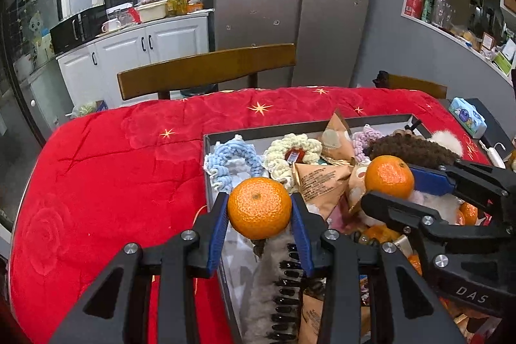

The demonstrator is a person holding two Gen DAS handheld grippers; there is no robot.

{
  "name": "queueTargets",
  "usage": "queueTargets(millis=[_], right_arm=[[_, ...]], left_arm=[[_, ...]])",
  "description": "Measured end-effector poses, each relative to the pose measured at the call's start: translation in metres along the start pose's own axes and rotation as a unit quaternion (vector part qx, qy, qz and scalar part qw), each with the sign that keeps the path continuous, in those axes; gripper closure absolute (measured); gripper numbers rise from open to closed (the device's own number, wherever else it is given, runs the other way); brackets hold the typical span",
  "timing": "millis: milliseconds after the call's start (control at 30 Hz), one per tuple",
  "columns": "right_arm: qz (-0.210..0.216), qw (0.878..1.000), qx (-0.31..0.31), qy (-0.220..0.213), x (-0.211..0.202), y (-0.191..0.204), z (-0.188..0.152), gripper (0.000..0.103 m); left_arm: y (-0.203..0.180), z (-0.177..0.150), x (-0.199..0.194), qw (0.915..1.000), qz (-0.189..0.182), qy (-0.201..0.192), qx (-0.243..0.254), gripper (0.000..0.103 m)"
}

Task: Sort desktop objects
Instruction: 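Open the left tool to drop its orange while the right tool releases its orange into the tray, then withdraw both open tools from the tray back toward the loose items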

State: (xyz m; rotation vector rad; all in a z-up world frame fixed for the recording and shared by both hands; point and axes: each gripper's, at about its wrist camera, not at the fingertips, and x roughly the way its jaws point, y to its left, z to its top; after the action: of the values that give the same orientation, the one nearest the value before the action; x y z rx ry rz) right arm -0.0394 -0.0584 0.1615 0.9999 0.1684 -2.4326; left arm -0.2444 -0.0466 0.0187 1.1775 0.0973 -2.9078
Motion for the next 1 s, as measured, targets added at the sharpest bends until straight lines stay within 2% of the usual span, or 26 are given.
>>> queueTargets(millis=[300,467,533,567,600,633,667,700,733,833,900,1000], right_arm=[[0.011,1.0,0.006,0.004,0.0,-0.004,0.002,0.064],[0.017,1.0,0.012,0.002,-0.001,-0.005,0.002,0.063],[0.024,1.0,0.014,0.001,-0.002,-0.005,0.002,0.063],[0.026,1.0,0.015,0.001,-0.003,-0.005,0.003,0.061],[0.028,1.0,0.015,0.0,-0.003,-0.005,0.003,0.059],[0.03,0.999,0.016,-0.003,-0.005,-0.006,0.004,0.052],[0.031,0.999,0.017,-0.007,-0.006,-0.006,0.004,0.044],[0.033,0.999,0.02,-0.013,-0.009,-0.008,0.004,0.042],[0.034,0.999,0.027,-0.022,-0.012,-0.011,0.005,0.032],[0.036,0.997,0.042,-0.045,-0.021,-0.016,0.008,0.001],[0.038,0.996,0.05,-0.064,-0.028,-0.02,0.01,0.0],[0.04,0.996,0.051,-0.06,-0.032,-0.022,0.014,0.0]], left_arm=[[-0.001,0.002,0.0,1.0,-0.003,0.002,0.0,0.064],[-0.004,0.002,-0.002,0.9999,0.008,-0.003,0.013,0.063],[-0.006,0.003,-0.003,0.9997,0.012,-0.004,0.019,0.057],[-0.006,0.004,-0.003,0.9997,0.014,-0.005,0.021,0.046],[-0.006,0.004,-0.004,0.9997,0.014,-0.004,0.02,0.031],[-0.004,0.005,-0.005,0.9996,0.022,-0.001,0.016,0.024],[-0.001,0.006,-0.005,0.9995,0.028,-0.004,0.011,0.012],[0.002,0.007,-0.007,0.9994,0.032,-0.012,0.004,0.004],[0.005,0.008,-0.009,0.9993,0.032,-0.018,-0.003,0.0],[0.014,0.009,-0.011,0.9994,0.013,-0.021,-0.026,0.0],[0.016,0.01,-0.01,0.9994,0.003,-0.017,-0.029,0.0],[0.017,0.012,-0.01,0.9997,-0.004,-0.015,-0.017,0.0]])
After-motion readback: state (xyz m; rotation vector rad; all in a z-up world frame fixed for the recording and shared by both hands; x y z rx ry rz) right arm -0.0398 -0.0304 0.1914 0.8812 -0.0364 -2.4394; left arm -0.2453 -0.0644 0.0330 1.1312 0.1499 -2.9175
